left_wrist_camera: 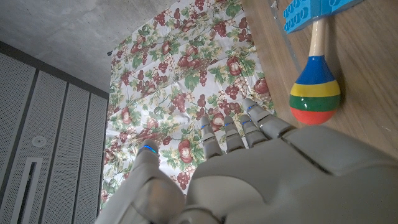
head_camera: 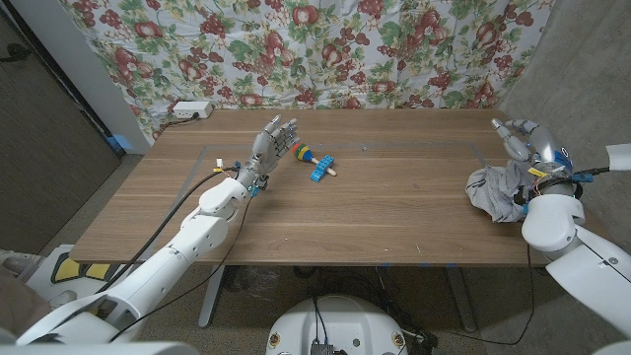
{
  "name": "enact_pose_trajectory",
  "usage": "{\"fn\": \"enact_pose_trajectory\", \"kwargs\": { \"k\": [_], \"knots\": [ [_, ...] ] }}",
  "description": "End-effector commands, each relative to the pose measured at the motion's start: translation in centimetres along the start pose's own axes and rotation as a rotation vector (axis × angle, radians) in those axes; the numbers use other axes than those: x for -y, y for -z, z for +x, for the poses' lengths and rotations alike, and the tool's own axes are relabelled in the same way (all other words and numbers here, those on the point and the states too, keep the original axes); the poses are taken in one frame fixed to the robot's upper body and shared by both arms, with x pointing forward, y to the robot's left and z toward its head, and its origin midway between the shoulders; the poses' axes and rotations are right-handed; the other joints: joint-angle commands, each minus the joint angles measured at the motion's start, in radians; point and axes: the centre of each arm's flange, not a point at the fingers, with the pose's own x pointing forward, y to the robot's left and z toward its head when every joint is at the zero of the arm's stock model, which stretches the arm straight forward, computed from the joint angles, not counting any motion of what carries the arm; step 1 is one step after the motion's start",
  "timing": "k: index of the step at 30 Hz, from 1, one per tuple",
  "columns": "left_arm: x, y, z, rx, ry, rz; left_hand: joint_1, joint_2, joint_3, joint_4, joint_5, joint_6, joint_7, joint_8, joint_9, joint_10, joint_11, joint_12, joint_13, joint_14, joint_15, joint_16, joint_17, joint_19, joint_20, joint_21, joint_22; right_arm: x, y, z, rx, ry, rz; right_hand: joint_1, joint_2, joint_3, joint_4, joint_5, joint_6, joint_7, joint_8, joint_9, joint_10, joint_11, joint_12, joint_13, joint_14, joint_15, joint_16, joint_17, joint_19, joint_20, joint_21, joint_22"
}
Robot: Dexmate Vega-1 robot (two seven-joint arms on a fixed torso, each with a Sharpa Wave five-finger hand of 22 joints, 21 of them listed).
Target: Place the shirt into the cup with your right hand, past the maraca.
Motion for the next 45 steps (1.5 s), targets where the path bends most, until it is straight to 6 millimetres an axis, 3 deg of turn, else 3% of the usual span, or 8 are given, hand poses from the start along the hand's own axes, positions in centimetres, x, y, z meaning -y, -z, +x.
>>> {"fn": "enact_pose_trajectory", "kwargs": {
  "k": [1,8,13,18,29,45],
  "knots": [
    [-1.4,-0.8,-0.8,0.009,0.025,0.019,0.003,-0.004,0.002,-0.005,-0.003,0.002,-0.002,-0.002,0.005,0.004,-0.003,0.006,0.002,-0.003,-0.03,0.001,0.002,0.001,-0.007,0.008,0.004,-1.1,0.0,-0.4,0.03,0.011,0.295,-0.007,0.011,0.005,-0.009,0.0,-0.008,0.012,-0.009,0.0,-0.011,0.002,-0.008,-0.008,-0.017,-0.01,-0.01,-0.008,-0.007,-0.023,-0.015,0.002],
    [-2.1,-0.6,-1.4,-0.004,0.035,0.01,0.003,-0.004,0.002,-0.005,-0.003,0.002,-0.004,-0.002,0.005,0.004,-0.003,0.006,0.002,-0.003,-0.031,0.001,0.002,0.004,-0.008,0.009,0.004,-2.0,0.2,-0.3,0.06,0.015,0.452,-0.018,0.011,0.002,-0.014,-0.002,-0.036,0.007,-0.029,-0.003,-0.02,0.007,-0.017,-0.022,-0.025,-0.011,-0.019,-0.022,0.009,-0.01,-0.028,0.002],
    [-2.4,-0.4,-1.6,-0.022,0.038,0.004,0.003,-0.004,0.002,-0.005,-0.002,0.003,-0.002,-0.002,0.005,0.004,-0.004,0.006,0.002,-0.004,-0.032,0.001,0.002,0.005,-0.008,0.009,0.004,-2.8,0.0,0.2,0.076,0.005,0.523,-0.032,0.011,-0.002,-0.015,-0.003,-0.056,0.019,-0.046,-0.005,-0.032,0.013,-0.027,-0.034,-0.028,-0.012,-0.025,-0.036,0.033,-0.038,-0.038,0.002],
    [-2.7,-0.4,-1.3,-0.034,0.049,0.017,0.003,-0.004,0.002,-0.006,-0.002,0.002,-0.002,-0.003,0.005,0.003,-0.003,0.005,0.002,-0.005,-0.032,0.001,0.002,0.005,-0.008,0.009,0.004,-3.9,0.5,0.5,0.087,-0.006,0.648,-0.04,0.012,-0.004,-0.016,-0.003,-0.069,0.025,-0.056,-0.006,-0.043,0.019,-0.034,-0.042,-0.044,0.0,-0.035,-0.045,0.043,-0.049,-0.047,0.003],
    [-2.3,-0.3,-0.1,-0.034,0.064,0.012,0.004,-0.004,0.001,-0.006,-0.002,0.004,-0.002,-0.002,0.005,0.003,-0.002,0.005,0.002,-0.005,-0.032,0.001,0.002,0.004,-0.009,0.009,0.004,-3.9,0.7,1.0,0.1,0.003,0.733,-0.047,0.016,-0.004,-0.019,-0.003,-0.066,0.025,-0.062,-0.007,-0.039,0.029,-0.036,-0.052,-0.048,0.007,-0.04,-0.057,0.051,-0.075,-0.061,0.003],
    [-2.4,0.5,0.6,-0.024,0.051,-0.005,0.003,-0.004,0.001,-0.006,-0.002,0.004,-0.002,-0.003,0.005,0.002,-0.004,0.005,0.002,-0.005,-0.031,0.002,0.002,0.004,-0.009,0.009,0.004,-4.4,-1.8,2.6,0.17,-0.076,0.849,-0.049,0.019,-0.002,-0.025,-0.002,-0.065,0.026,-0.066,-0.007,-0.042,0.036,-0.04,-0.06,-0.042,0.017,-0.041,-0.067,0.056,-0.073,-0.072,0.004]
  ]
}}
